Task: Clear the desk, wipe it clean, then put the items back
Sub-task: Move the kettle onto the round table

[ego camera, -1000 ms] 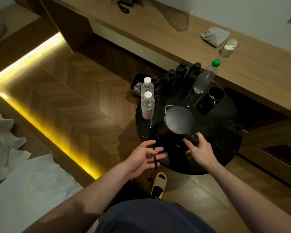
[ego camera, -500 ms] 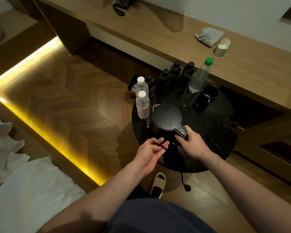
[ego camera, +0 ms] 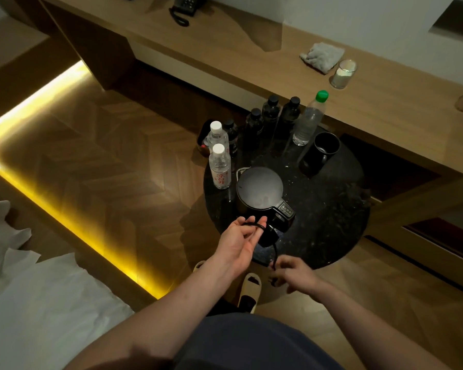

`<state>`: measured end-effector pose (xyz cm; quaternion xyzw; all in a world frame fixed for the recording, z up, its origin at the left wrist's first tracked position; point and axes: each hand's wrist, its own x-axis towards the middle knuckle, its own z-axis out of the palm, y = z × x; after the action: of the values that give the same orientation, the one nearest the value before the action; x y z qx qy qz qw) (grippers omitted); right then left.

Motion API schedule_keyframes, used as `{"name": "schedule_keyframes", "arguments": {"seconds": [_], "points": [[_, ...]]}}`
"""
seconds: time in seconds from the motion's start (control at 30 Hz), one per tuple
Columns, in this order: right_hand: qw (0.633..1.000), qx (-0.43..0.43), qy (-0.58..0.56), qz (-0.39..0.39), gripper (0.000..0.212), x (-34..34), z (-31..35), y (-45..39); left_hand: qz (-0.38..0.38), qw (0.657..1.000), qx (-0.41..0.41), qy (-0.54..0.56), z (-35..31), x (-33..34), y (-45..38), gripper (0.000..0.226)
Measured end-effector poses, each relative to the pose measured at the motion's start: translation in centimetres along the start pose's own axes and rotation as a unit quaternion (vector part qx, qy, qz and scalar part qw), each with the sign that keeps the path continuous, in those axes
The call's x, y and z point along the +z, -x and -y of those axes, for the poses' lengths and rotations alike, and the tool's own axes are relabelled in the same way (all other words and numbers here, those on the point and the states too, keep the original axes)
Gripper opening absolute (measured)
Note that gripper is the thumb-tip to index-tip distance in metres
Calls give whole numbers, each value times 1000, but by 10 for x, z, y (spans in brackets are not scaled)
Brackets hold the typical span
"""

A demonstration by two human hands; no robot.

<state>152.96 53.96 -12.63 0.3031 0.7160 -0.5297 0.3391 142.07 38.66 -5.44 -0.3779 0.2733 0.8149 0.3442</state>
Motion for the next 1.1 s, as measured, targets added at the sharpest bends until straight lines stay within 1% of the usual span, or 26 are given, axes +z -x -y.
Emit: {"name": "schedule_keyframes", "arguments": {"seconds": [0.03, 0.07, 0.13, 0.2, 0.27, 0.3, 0.37, 0.4, 0.43, 0.47, 0.53, 0.6, 0.67, 0.7, 0.73, 0.77, 0.9, 1.0, 1.1], "points": [[1000, 9, 7, 11, 6, -4, -1, 3, 2, 1000, -1, 0, -1, -2, -1, 30], [1000, 18, 9, 13, 10, -12, -2, 5, 5, 1000, 0, -5, -2, -4, -1, 30], [999, 32, 26, -5, 10, -33, 0, 15, 7, 999, 5, -47, -7, -11, -4, 29], [995, 24, 59, -81, 13, -63, 5, 27, 6, 991, 7, -133, -12, -19, -5, 30], [978, -11, 108, -178, 17, -92, 16, 39, 11, 972, -5, -234, -14, -28, -3, 37], [964, -36, 138, -223, 18, -105, 23, 43, 17, 959, -15, -281, -13, -31, -1, 39], [923, -86, 213, -308, 17, -123, 39, 43, 33, 926, -31, -374, -9, -35, 0, 39], [902, -108, 250, -337, 15, -129, 47, 38, 39, 903, -32, -427, -6, -37, 0, 40], [887, -128, 275, -348, 13, -132, 54, 30, 43, 872, -28, -486, -4, -39, -1, 44], [880, -143, 293, -344, 12, -132, 59, 21, 50, 836, -21, -547, -3, -41, -3, 49], [874, -161, 326, -324, 10, -130, 65, -1, 66, 757, -2, -651, -6, -41, -3, 58], [868, -176, 358, -297, 10, -127, 66, -22, 79, 682, 13, -727, -14, -38, 1, 62], [868, -192, 376, -262, 14, -123, 65, -40, 86, 624, 17, -777, -26, -37, 4, 57], [868, -196, 384, -247, 16, -120, 64, -47, 85, 606, 16, -791, -32, -39, 5, 53], [868, -194, 393, -235, 19, -118, 62, -54, 80, 599, 12, -797, -39, -41, 6, 51], [868, -188, 401, -224, 20, -115, 61, -60, 74, 598, 10, -798, -44, -43, 8, 48], [863, -164, 441, -186, 24, -105, 52, -73, 52, 625, 47, -777, -66, -46, 15, 42], [864, -164, 435, -192, 21, -99, 42, -76, 35, 637, 72, -767, -75, -48, 19, 41], [868, -165, 415, -216, 21, -90, 27, -77, 22, 642, 86, -761, -79, -54, 23, 41]]}}
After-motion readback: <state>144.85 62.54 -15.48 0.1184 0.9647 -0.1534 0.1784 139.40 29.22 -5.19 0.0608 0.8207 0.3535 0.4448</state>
